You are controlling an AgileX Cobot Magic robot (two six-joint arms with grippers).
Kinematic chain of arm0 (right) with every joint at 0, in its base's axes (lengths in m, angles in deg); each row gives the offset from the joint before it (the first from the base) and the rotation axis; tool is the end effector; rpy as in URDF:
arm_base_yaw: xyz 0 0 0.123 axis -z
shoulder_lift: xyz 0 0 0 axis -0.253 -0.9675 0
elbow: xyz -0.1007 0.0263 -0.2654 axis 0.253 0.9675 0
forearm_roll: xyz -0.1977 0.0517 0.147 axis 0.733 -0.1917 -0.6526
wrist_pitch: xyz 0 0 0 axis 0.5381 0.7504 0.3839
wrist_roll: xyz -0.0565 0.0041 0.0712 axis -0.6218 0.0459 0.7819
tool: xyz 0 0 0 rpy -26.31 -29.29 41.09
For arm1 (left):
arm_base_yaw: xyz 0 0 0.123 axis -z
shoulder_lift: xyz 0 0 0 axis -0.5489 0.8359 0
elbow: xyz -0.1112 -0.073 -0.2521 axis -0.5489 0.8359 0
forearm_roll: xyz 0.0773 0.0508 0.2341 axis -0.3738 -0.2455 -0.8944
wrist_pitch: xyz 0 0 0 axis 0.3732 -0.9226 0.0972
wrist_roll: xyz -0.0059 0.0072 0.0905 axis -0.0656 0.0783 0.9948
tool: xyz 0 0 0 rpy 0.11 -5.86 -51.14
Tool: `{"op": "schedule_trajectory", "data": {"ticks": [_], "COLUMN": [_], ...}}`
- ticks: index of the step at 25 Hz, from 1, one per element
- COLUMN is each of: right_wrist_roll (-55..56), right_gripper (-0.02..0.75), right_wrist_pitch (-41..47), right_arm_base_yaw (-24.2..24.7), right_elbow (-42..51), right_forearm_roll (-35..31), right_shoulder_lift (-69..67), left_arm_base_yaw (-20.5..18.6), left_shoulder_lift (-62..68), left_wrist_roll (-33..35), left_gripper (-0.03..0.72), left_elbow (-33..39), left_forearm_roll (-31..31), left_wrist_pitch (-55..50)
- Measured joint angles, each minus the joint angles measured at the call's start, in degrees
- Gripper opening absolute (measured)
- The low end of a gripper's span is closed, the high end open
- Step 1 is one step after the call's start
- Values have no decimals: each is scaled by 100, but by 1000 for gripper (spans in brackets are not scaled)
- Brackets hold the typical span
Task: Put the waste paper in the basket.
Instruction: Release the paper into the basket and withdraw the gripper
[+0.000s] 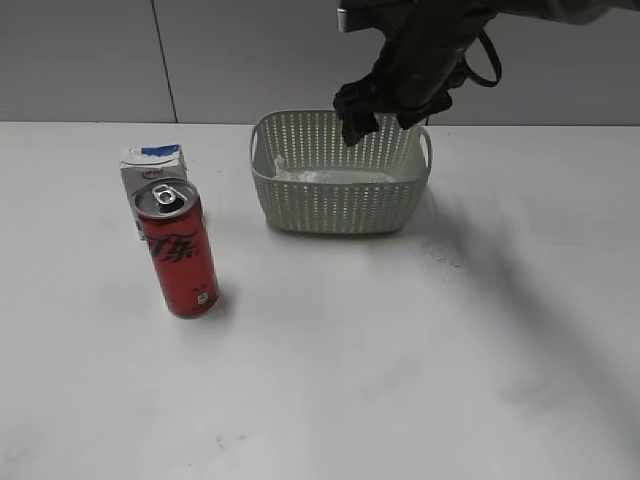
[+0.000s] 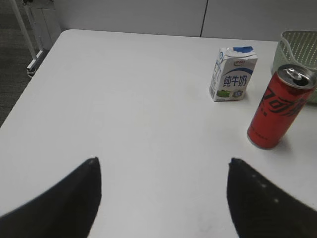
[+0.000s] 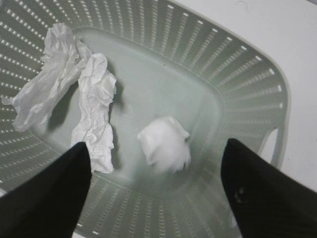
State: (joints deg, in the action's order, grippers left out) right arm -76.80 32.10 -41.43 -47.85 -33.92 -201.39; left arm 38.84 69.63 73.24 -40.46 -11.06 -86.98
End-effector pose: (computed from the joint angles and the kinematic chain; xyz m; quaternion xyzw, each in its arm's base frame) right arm 0.4344 0.2236 0.2135 -0.2125 0.9402 0.0860 0.2520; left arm -0.0055 -0.0014 0.2809 0.0411 0.8418 -0.0391 0.5367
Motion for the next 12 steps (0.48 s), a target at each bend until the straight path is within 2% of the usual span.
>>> {"op": "schedule_trajectory", "data": {"ticks": [5,9,12], "right_wrist_roll": [-17,-112,-123], "right_gripper": [620,608,599], "right_wrist_pitch": [124,1117,1681], "right_arm_base_yaw": [7,129,474], "right_elbow": [-110,-559,-895], "right_forearm_roll": [-7,-11,-31], "right_shoulder_lift": [-1,-13,-13], "left_arm_base_yaw": [0,0,0], "left_shoulder_lift": [0,0,0], "left_wrist_roll": [0,0,0], "left_gripper": [587,587,587], "left_elbow": [0,0,0], "left_forearm_roll": [0,0,0], "left_wrist_pitch": [0,0,0]}}
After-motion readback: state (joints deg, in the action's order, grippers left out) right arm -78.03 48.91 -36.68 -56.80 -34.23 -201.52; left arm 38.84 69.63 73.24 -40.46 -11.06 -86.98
